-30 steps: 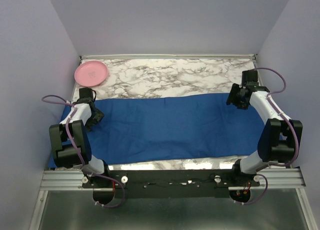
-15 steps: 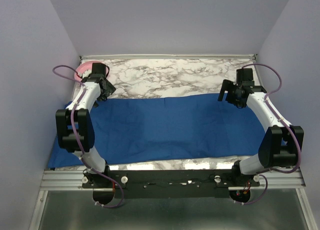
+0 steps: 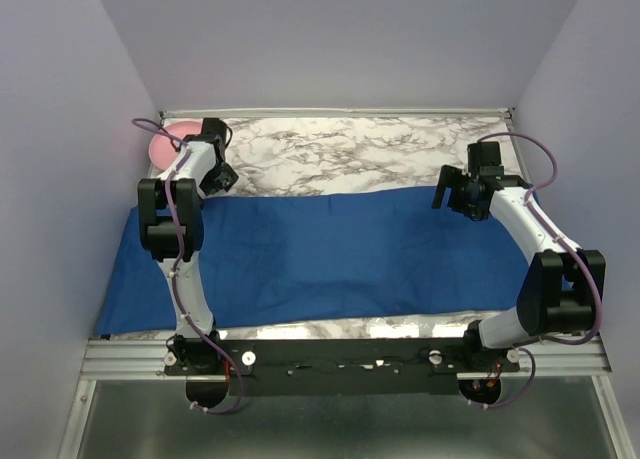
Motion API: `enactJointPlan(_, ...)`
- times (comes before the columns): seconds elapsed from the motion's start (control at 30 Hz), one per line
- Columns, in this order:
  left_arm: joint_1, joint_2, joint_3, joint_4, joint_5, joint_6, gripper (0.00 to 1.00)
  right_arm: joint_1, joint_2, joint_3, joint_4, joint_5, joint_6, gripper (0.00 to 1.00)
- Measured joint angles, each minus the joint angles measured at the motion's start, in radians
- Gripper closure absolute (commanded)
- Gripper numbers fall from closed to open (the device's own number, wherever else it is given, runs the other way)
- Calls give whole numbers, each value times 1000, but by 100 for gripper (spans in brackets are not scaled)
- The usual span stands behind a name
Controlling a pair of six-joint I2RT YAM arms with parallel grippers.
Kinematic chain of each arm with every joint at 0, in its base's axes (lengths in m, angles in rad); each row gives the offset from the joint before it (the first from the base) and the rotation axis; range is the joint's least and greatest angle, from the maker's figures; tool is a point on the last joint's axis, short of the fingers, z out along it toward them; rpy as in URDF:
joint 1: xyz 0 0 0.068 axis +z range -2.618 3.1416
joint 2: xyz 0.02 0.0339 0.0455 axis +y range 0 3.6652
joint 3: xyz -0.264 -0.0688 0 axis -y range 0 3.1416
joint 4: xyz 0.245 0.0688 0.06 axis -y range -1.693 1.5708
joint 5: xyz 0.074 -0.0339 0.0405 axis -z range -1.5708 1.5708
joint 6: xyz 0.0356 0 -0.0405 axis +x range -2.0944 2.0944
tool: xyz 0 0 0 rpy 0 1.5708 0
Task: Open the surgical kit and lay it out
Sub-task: Open the surgical kit at the center of the board.
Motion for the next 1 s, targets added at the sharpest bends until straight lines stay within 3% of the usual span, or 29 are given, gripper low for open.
enactJointPlan(0.47, -42, -52, -82, -20, -7, 19, 23, 1, 1, 0, 0, -1, -6, 5)
enactJointPlan(1.0, -42, -164, -176, 20, -1, 38, 51, 1, 2, 0, 0, -2, -6, 5)
